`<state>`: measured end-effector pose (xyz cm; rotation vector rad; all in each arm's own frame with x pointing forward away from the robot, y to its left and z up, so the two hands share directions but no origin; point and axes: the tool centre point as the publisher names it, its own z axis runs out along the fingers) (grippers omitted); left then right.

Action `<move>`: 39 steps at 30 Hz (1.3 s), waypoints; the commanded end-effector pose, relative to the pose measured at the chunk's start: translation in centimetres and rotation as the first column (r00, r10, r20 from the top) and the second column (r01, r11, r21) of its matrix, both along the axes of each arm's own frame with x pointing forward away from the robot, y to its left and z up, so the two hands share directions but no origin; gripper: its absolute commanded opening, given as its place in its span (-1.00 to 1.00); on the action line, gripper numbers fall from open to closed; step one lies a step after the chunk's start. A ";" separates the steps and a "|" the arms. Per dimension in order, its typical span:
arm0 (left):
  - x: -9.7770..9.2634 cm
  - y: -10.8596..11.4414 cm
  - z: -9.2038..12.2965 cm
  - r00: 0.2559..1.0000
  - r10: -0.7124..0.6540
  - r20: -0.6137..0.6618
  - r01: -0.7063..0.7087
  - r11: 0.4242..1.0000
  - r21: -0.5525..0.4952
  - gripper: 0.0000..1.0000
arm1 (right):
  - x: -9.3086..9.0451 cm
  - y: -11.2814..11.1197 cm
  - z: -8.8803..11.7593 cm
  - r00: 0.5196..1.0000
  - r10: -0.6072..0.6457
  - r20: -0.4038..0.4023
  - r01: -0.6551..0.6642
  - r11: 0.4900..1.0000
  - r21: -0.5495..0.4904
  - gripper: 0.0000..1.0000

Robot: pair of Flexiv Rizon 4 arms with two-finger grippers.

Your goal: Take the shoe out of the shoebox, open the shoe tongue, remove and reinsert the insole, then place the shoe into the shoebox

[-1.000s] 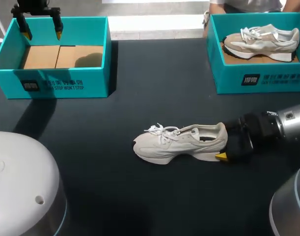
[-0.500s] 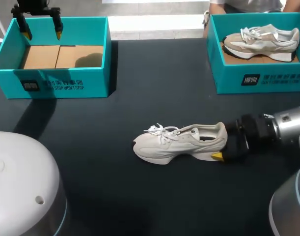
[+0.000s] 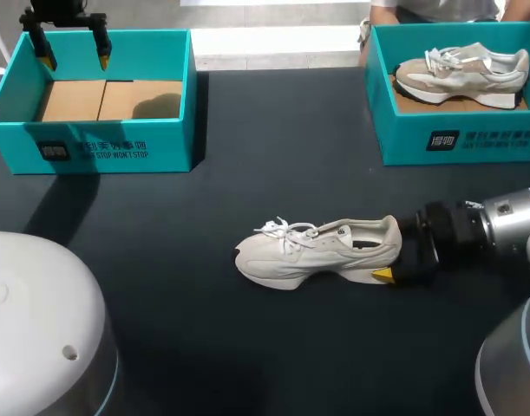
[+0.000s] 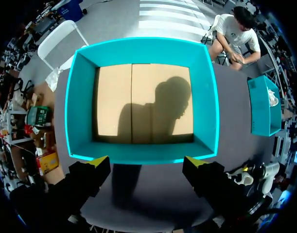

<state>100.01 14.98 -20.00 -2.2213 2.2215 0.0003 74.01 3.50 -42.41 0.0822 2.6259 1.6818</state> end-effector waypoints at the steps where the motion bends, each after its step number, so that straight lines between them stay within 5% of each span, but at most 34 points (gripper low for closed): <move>1: 0.0 0.0 0.0 1.000 0.000 0.000 0.000 1.000 0.000 1.00 | 0.0 0.3 -0.4 1.000 -0.003 0.000 0.003 1.000 -0.003 -1.00; 16: 0.0 0.0 0.0 1.000 0.000 0.000 0.000 1.000 0.000 1.00 | 0.0 0.3 -0.4 1.000 -0.003 0.000 0.003 1.000 -0.003 -1.00; 28: -3.0 -9.6 0.1 0.993 0.083 0.086 -0.081 0.996 -0.024 1.00 | 0.0 0.3 -0.4 1.000 -0.003 0.000 0.003 1.000 -0.003 -1.00; 33: -4.4 -14.2 -0.4 0.991 0.111 0.076 -0.112 0.994 0.008 1.00 | 0.0 0.3 -0.4 1.000 -0.003 0.000 0.003 1.000 -0.003 -1.00; 37: -5.6 -18.0 -0.1 0.995 0.095 0.024 -0.094 0.994 -0.061 1.00 | 0.0 0.3 -0.4 1.000 -0.003 0.000 0.003 1.000 -0.003 -1.00; 39: -5.6 -18.0 -0.1 0.995 0.095 0.024 -0.094 0.994 -0.061 1.00 | 0.0 0.3 -0.4 1.000 -0.003 0.000 0.003 1.000 -0.003 -1.00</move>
